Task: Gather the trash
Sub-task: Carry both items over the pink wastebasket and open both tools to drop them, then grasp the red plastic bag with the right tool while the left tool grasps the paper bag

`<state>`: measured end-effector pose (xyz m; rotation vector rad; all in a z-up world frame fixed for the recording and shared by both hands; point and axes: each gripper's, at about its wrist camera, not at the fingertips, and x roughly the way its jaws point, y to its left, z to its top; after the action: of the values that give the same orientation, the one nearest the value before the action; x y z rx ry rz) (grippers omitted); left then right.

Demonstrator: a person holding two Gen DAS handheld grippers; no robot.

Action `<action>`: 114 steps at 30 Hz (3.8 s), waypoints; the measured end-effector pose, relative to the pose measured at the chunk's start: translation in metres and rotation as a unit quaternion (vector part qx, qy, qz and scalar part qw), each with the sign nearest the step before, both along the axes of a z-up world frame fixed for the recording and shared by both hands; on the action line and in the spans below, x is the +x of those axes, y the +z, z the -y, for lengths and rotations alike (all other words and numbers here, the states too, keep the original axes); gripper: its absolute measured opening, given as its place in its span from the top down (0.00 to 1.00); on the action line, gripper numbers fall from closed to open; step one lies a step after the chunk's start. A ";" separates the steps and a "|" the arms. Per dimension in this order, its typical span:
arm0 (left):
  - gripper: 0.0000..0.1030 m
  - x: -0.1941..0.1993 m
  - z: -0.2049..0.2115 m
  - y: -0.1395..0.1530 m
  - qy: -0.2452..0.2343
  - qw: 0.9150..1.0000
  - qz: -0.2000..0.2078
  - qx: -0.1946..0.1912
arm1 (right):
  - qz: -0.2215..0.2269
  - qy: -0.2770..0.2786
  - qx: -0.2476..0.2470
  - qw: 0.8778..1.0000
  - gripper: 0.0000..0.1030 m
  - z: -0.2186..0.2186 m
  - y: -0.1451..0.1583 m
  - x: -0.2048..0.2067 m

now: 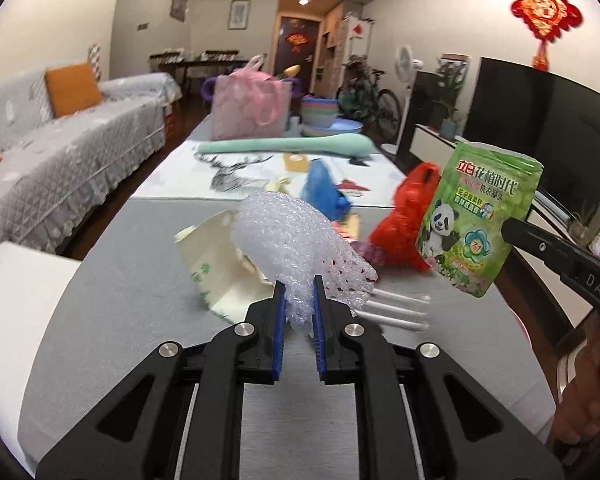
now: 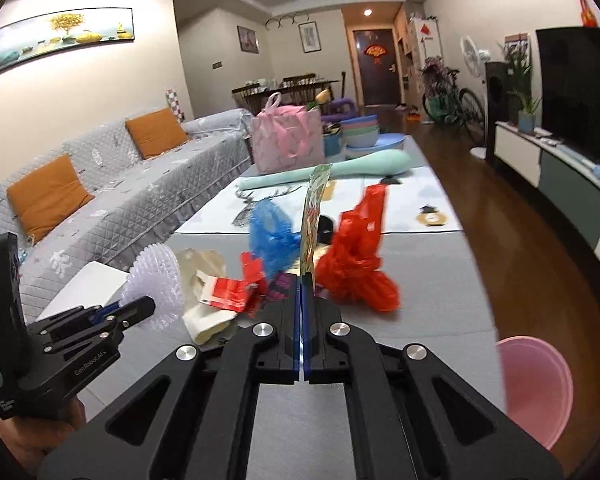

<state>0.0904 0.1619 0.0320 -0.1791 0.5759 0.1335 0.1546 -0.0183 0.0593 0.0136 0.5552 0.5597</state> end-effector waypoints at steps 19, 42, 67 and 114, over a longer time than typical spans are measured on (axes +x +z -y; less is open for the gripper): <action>0.88 0.012 0.103 0.012 -0.101 0.995 0.022 0.014 | 0.023 -0.102 -0.014 0.994 0.99 0.117 0.019 -0.016; 0.88 0.123 0.277 -0.026 -0.254 0.966 -0.042 -0.002 | -0.019 -0.233 -0.026 0.972 0.99 0.261 -0.002 0.027; 0.41 0.161 0.314 -0.066 -0.265 0.957 -0.118 0.011 | -0.079 -0.253 -0.064 0.962 0.47 0.269 -0.051 0.070; 0.58 0.035 -0.060 0.025 -0.047 0.998 0.018 0.024 | -0.002 -0.066 0.012 0.998 0.77 0.050 0.001 0.043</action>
<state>0.1257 0.2219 0.0569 -0.1068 0.5444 0.0540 0.1980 -0.0686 0.0601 0.0747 0.5473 0.4381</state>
